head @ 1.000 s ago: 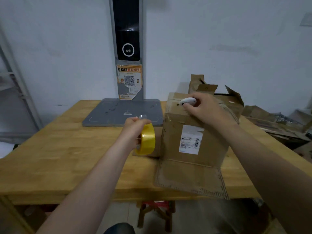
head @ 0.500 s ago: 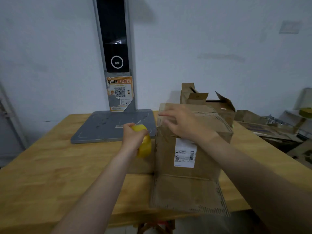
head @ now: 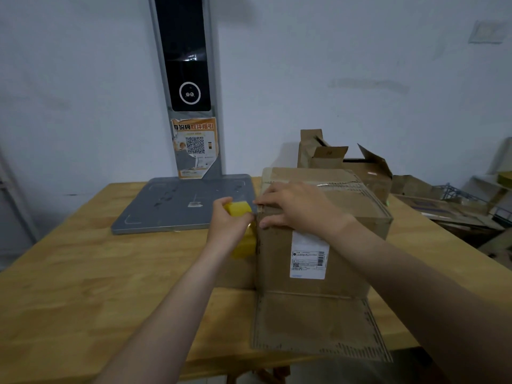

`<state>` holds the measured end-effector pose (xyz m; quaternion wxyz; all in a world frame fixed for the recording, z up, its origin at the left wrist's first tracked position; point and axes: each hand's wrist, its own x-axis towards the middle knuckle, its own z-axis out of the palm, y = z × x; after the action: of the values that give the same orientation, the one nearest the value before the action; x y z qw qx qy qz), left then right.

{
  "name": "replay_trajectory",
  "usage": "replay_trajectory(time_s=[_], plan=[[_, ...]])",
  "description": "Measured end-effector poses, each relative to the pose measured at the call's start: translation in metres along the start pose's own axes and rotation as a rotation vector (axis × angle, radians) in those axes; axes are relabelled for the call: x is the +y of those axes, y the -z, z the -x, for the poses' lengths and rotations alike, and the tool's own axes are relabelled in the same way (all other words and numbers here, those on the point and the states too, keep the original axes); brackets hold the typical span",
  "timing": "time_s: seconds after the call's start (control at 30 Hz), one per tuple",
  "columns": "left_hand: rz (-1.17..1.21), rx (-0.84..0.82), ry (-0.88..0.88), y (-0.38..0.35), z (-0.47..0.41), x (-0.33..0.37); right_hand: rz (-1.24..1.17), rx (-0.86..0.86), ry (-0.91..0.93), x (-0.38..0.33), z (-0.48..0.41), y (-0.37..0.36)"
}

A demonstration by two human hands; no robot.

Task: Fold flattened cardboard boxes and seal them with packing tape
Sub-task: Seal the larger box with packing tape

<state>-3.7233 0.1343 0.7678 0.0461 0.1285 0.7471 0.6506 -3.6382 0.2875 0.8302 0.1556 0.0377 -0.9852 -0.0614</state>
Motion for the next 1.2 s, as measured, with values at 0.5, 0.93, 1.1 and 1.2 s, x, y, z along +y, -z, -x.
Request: replay_trajectory(time_s=[0.5,0.93,1.1,1.2], plan=[[-0.033,-0.150,-0.175,0.011,0.010,-0.010,0.068,-0.095,0.060,0.005,0.002,0.000],[-0.131,-0.142,-0.217,0.012,0.005,-0.014,-0.057,0.034,0.080,0.001,-0.002,0.006],[-0.092,-0.176,-0.208,0.017,0.003,-0.019,-0.099,0.035,0.059,-0.006,-0.001,0.005],[-0.105,-0.203,-0.210,0.018,0.002,-0.020,-0.064,0.007,0.079,-0.010,0.000,0.004]])
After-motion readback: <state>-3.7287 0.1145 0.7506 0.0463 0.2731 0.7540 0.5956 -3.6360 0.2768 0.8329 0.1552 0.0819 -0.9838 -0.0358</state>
